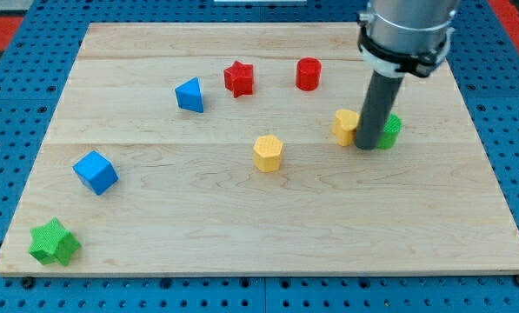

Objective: Slide the yellow heart to the yellow hexagon

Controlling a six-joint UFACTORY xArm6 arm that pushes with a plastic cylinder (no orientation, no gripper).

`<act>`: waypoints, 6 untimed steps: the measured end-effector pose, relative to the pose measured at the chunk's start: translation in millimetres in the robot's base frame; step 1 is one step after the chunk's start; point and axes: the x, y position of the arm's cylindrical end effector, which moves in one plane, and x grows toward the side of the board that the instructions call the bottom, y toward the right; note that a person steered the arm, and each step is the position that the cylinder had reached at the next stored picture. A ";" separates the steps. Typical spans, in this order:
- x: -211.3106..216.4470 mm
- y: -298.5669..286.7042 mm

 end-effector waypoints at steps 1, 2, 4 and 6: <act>-11.0 40.7; -23.0 69.7; -32.1 12.1; -32.2 -100.9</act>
